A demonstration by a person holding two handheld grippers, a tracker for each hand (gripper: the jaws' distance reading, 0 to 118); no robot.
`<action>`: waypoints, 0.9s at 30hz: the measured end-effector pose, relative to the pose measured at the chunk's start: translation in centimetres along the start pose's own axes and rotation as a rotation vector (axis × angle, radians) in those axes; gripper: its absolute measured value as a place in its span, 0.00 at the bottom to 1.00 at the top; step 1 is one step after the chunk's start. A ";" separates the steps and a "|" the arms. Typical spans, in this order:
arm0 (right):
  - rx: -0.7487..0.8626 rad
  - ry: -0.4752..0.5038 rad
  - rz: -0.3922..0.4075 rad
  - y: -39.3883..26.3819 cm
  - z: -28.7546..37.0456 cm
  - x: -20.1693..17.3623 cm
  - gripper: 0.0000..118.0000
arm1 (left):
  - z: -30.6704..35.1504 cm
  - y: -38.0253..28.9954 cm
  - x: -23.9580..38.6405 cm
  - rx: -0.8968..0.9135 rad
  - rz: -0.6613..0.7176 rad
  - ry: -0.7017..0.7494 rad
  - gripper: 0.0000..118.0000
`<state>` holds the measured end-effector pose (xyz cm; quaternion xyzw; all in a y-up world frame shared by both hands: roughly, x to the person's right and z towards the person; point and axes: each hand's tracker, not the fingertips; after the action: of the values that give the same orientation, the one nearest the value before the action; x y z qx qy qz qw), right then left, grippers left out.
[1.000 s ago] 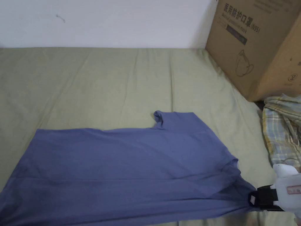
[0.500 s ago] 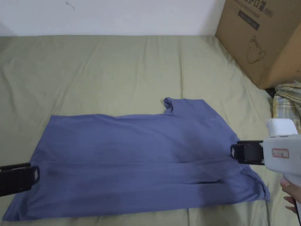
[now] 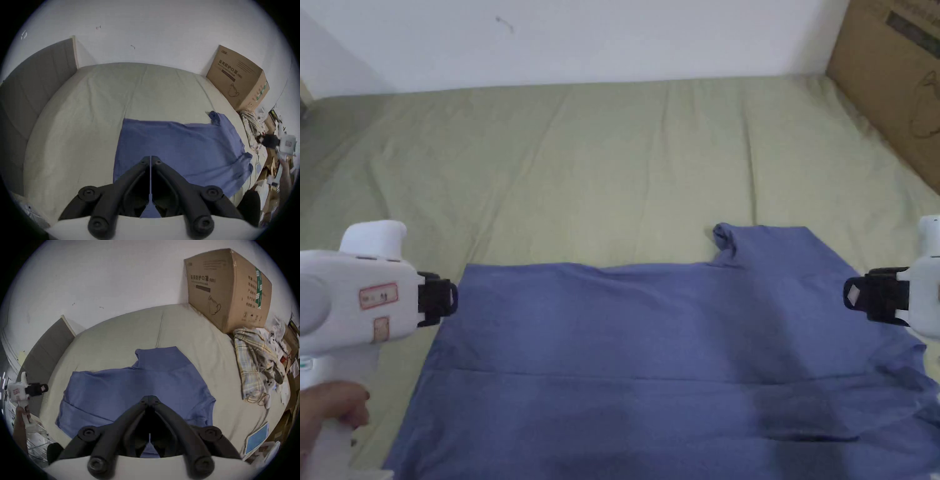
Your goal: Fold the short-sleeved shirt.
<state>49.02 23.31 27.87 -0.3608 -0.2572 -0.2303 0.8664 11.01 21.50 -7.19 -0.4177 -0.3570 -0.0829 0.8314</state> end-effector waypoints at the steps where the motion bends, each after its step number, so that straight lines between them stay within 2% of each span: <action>1: -0.018 0.011 -0.010 0.2 -0.4 0.1 0.00 | -1.9 1.5 -0.7 -0.013 -0.011 0.007 0.01; 4: -0.045 0.025 -0.010 0.4 -1.6 0.5 0.00 | -7.2 5.1 -2.6 -0.073 -0.011 0.000 0.02; 5: -0.052 0.017 -0.002 0.5 -1.9 0.5 0.00 | -8.9 5.8 -3.0 -0.095 -0.010 -0.009 0.08; 6: -0.061 0.008 0.008 0.6 -2.3 0.6 0.00 | -10.7 6.4 -3.5 -0.121 -0.021 0.016 0.34; 7: -0.068 0.001 0.013 0.8 -2.7 0.8 0.00 | -12.5 6.9 -3.7 -0.163 -0.028 0.031 0.68; 8: -0.073 -0.003 0.013 0.3 -3.2 1.1 0.00 | -13.9 7.0 -3.9 -0.202 -0.035 0.047 0.95; 9: -0.080 -0.007 0.011 0.4 -3.6 1.3 0.00 | -14.9 6.7 -4.3 -0.215 -0.045 0.064 0.99; 10: -0.088 -0.009 0.003 0.5 -3.9 1.7 0.00 | -16.2 6.7 -4.7 -0.191 -0.040 0.081 0.95; 14: -0.119 -0.017 -0.016 0.9 -5.0 2.7 0.00 | -19.0 5.8 -4.7 -0.279 -0.024 0.119 0.95; 17: -0.125 -0.038 -0.002 1.2 -5.6 3.2 0.00 | -20.2 5.2 -4.3 -0.326 -0.088 0.122 0.94; 18: -0.124 -0.041 0.001 1.4 -5.7 3.3 0.00 | -19.8 5.1 -3.9 -0.310 -0.127 0.125 0.91; 19: -0.123 -0.043 0.000 1.7 -5.8 3.4 0.00 | -19.4 5.3 -4.0 -0.295 -0.147 0.110 0.84; 20: -0.121 -0.043 -0.002 1.7 -6.0 3.5 0.00 | -18.9 5.5 -3.9 -0.281 -0.133 0.081 0.72; 22: -0.120 -0.023 -0.004 2.4 -6.4 3.6 0.00 | -17.0 5.9 -3.2 -0.240 -0.133 0.063 0.04; 23: -0.118 -0.007 -0.005 2.9 -6.6 3.7 0.00 | -16.2 6.2 -3.4 -0.213 -0.150 0.068 0.02; 24: -0.112 -0.001 0.001 3.4 -7.1 3.8 0.00 | -14.8 6.3 -3.1 -0.173 -0.150 0.012 0.02; 27: -0.094 -0.018 0.026 6.0 -8.9 4.2 0.00 | -11.6 6.1 -1.9 -0.150 -0.193 -0.021 0.02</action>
<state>58.21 19.62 21.98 -0.4065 -0.2490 -0.2276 0.8491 18.40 16.39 -16.93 -0.4432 -0.3970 -0.1846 0.7823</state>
